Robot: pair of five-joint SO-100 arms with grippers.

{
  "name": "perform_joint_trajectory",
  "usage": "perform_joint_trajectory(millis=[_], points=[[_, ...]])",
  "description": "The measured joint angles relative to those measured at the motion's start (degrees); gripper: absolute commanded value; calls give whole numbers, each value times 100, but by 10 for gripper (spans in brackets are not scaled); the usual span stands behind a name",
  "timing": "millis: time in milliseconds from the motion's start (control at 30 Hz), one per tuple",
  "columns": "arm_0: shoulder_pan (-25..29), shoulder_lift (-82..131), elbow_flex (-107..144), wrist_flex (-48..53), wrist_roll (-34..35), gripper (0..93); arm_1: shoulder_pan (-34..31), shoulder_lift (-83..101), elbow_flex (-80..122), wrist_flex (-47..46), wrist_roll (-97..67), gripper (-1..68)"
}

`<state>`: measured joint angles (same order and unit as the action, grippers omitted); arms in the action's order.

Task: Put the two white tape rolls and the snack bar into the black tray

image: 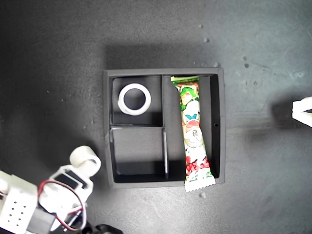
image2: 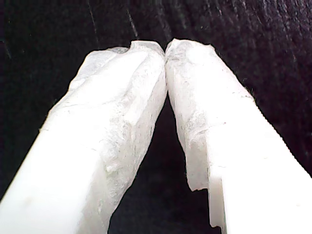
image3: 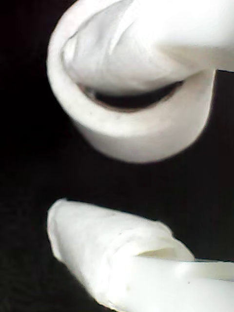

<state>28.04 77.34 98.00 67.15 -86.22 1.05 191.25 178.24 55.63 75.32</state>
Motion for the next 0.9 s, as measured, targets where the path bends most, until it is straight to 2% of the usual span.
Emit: perform_joint_trajectory(millis=[233,567,767,833,900], points=[[0,211,193,35,-88,178,-149,0,0,-149,0,-4],[0,404,105,1011,-167,178,-149,0,0,-176,0,-4],[-62,404,79,1055,-193,186,-229,0,0,-176,0,-4],[9,352,79,1011,-202,157,-220,0,0,-176,0,-4],[-9,290,79,853,-193,79,-220,0,0,-176,0,-4]])
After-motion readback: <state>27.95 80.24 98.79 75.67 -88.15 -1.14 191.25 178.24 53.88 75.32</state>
